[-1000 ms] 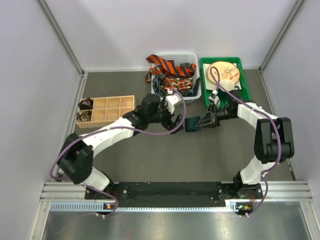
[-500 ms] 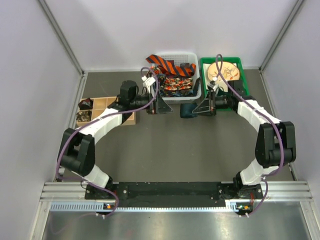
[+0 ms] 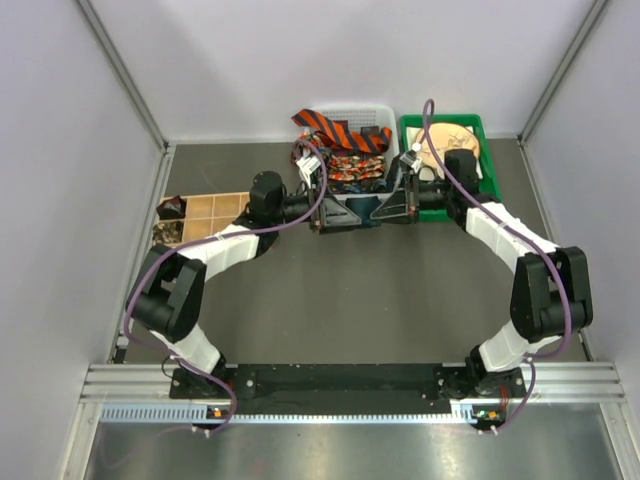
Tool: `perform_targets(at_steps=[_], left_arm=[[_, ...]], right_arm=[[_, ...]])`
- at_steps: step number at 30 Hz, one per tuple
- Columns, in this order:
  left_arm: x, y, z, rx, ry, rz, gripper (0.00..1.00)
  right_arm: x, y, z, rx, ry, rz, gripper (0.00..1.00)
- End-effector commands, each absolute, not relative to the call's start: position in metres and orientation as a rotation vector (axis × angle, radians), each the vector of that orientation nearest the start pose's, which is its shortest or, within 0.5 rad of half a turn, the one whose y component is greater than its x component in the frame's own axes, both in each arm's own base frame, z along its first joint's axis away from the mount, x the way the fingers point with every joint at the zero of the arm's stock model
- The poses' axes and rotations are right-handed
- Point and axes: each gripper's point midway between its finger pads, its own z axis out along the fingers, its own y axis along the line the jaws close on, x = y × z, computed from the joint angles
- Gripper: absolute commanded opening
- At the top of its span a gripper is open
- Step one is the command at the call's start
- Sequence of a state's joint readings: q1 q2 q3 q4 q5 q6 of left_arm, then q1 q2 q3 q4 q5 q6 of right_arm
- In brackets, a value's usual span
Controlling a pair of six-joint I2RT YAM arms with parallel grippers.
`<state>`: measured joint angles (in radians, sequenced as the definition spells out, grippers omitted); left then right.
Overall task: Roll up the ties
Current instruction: Place the tie in the storage box.
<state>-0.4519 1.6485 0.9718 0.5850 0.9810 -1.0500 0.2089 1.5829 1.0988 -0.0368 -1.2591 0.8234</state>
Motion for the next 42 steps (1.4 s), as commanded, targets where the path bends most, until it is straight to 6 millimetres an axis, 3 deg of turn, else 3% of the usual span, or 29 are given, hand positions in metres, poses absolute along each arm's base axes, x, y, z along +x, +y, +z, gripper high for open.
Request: perform_targets(at_steps=[1, 6, 10, 16, 20, 22, 26, 30, 33, 38, 42], left_arm=[[0.293, -0.332, 0.260, 0.377, 1.878, -1.900, 0.99], [0.291, -0.336, 0.264, 0.385, 1.862, -1.924, 0.93], [0.291, -0.340, 0.264, 0.397, 1.863, -1.936, 0.82], [0.292, -0.343, 0.263, 0.393, 1.871, -1.950, 0.77], [0.293, -0.344, 0.264, 0.385, 1.868, -1.956, 0.54], [0.293, -0.343, 0.264, 0.383, 1.859, -1.954, 0.49], [0.293, -0.342, 0.268, 0.390, 1.842, -1.949, 0.49], [0.294, -0.342, 0.271, 0.380, 1.839, -1.945, 0.71], [0.298, -0.342, 0.270, 0.362, 1.844, -1.939, 0.73], [0.299, -0.341, 0.272, 0.354, 1.836, -1.945, 0.64], [0.298, -0.341, 0.270, 0.350, 1.842, -1.946, 0.44]], right_arm=[[0.280, 0.249, 0.262, -0.315, 2.161, 1.925, 0.00], [0.278, 0.254, 0.262, -0.323, 2.166, 1.929, 0.00], [0.280, 0.256, 0.262, -0.329, 2.160, 1.918, 0.00], [0.279, 0.257, 0.259, -0.328, 2.169, 1.910, 0.00], [0.278, 0.257, 0.257, -0.330, 2.177, 1.897, 0.00], [0.278, 0.256, 0.257, -0.341, 2.172, 1.884, 0.00], [0.276, 0.255, 0.253, -0.327, 2.205, 1.864, 0.00], [0.276, 0.254, 0.250, -0.331, 2.212, 1.840, 0.00], [0.276, 0.254, 0.249, -0.327, 2.218, 1.832, 0.00], [0.278, 0.254, 0.249, -0.325, 2.215, 1.820, 0.00], [0.278, 0.254, 0.250, -0.328, 2.213, 1.819, 0.00]])
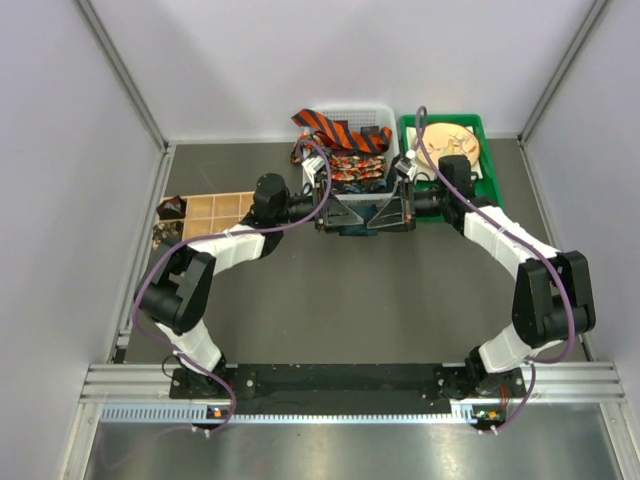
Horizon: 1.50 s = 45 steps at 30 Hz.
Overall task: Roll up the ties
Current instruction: Place the tie in the storage box.
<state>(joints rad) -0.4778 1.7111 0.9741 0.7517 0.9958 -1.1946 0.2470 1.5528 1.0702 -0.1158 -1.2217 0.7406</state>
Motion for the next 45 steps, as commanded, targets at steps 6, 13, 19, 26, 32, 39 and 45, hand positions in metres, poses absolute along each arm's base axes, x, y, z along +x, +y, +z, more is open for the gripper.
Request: perform_targets(at_steps=[6, 13, 19, 26, 32, 39, 45], left_arm=[[0.305, -0.335, 0.266, 0.321, 1.861, -1.904, 0.04], [0.310, -0.306, 0.232, 0.336, 2.088, -1.731, 0.00], [0.307, -0.258, 0.217, 0.479, 2.201, -1.473, 0.00], [0.310, -0.168, 0.198, 0.432, 2.432, -1.203, 0.00], [0.324, -0.102, 0.179, 0.321, 2.600, -0.998, 0.00], [0.336, -0.053, 0.164, 0.221, 2.695, -0.873, 0.00], [0.339, -0.017, 0.152, 0.138, 2.758, -0.799, 0.00]], right_arm=[[0.277, 0.254, 0.248, -0.327, 2.222, 1.807, 0.11], [0.281, 0.249, 0.246, -0.366, 2.250, 1.693, 0.64], [0.290, 0.233, 0.244, -0.401, 2.289, 1.543, 0.99], [0.294, 0.214, 0.232, -0.444, 2.376, 1.315, 0.99], [0.291, 0.213, 0.233, -0.359, 2.382, 1.475, 0.99], [0.287, 0.209, 0.239, -0.138, 2.347, 1.760, 0.99], [0.284, 0.207, 0.246, -0.186, 2.330, 1.700, 0.99]])
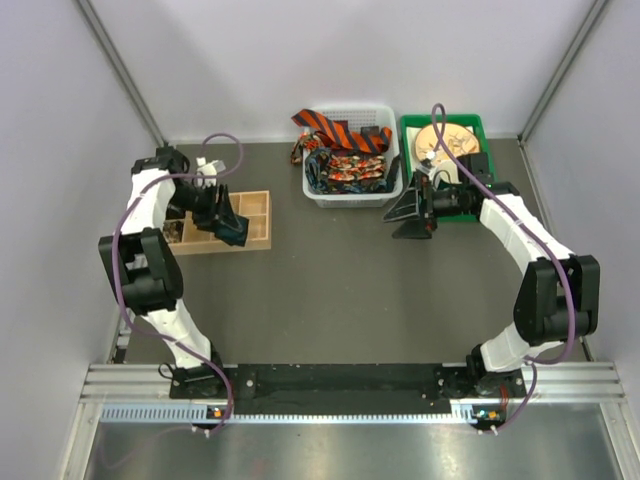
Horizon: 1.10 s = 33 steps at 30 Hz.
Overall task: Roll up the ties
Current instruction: Place the tie in the storage box.
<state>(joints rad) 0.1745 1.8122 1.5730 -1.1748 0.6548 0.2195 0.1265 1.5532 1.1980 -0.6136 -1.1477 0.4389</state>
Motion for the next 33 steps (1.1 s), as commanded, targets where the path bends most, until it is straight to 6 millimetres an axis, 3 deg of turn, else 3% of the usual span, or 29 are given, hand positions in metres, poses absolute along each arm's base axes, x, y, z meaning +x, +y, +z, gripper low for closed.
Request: perform_targets(at_steps=[1, 9, 11, 16, 19, 26, 29, 33], left_arm=[[0.342, -0.012, 0.150, 0.123, 2.760, -0.784, 0.00], [0.351, 0.033, 0.132, 0.067, 2.821, -0.667, 0.00], [0.353, 0.041, 0.134, 0.130, 2.827, -0.636, 0.00], [0.365, 0.074, 0.133, 0.474, 2.805, -0.420, 0.00], [0.365, 0.080, 0.127, 0.550, 2.844, -0.439, 0.00], [0.359, 0.079, 0.105, 0.353, 2.942, -0.574, 0.00], [0.357, 0.068, 0.112, 0.293, 2.888, -0.673, 0.00], [0.366, 0.052, 0.147, 0.273, 2.754, -0.720, 0.00]], right_arm=[[0.283, 0.206, 0.245, -0.185, 2.332, 1.696, 0.99], [0.280, 0.205, 0.237, -0.184, 2.338, 1.682, 0.99], [0.280, 0.205, 0.237, -0.184, 2.341, 1.678, 0.99], [0.278, 0.204, 0.236, -0.190, 2.344, 1.676, 0.99], [0.277, 0.204, 0.235, -0.192, 2.345, 1.677, 0.99], [0.278, 0.204, 0.236, -0.201, 2.338, 1.671, 0.99], [0.277, 0.204, 0.235, -0.206, 2.338, 1.669, 0.99], [0.277, 0.204, 0.234, -0.210, 2.336, 1.666, 0.99]])
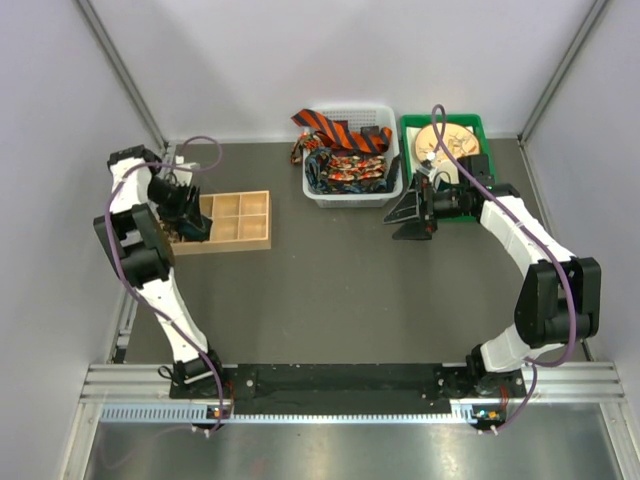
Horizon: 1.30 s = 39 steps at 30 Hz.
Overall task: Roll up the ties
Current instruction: Place the tie in the storage box.
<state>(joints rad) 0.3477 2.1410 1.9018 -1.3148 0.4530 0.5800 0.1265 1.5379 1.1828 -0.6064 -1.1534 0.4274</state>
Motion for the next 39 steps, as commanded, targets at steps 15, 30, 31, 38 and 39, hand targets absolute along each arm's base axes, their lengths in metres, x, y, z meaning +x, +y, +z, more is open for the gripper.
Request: perform_targets(at_steps=[15, 30, 31, 38, 39], left_arm=[[0.360, 0.033, 0.148, 0.009, 2.786, -0.845, 0.00], [0.372, 0.063, 0.109, -0.116, 2.874, -0.614, 0.00], [0.374, 0.064, 0.107, -0.108, 2.867, -0.608, 0.00], [0.385, 0.075, 0.097, -0.124, 2.854, -0.547, 0.00], [0.386, 0.075, 0.096, -0.131, 2.856, -0.546, 0.00]], right_arm=[[0.284, 0.205, 0.232, -0.209, 2.353, 1.671, 0.99], [0.282, 0.204, 0.229, -0.209, 2.359, 1.662, 0.99], [0.282, 0.204, 0.230, -0.209, 2.357, 1.664, 0.99], [0.282, 0.204, 0.229, -0.210, 2.358, 1.669, 0.99], [0.282, 0.204, 0.229, -0.211, 2.357, 1.668, 0.99]])
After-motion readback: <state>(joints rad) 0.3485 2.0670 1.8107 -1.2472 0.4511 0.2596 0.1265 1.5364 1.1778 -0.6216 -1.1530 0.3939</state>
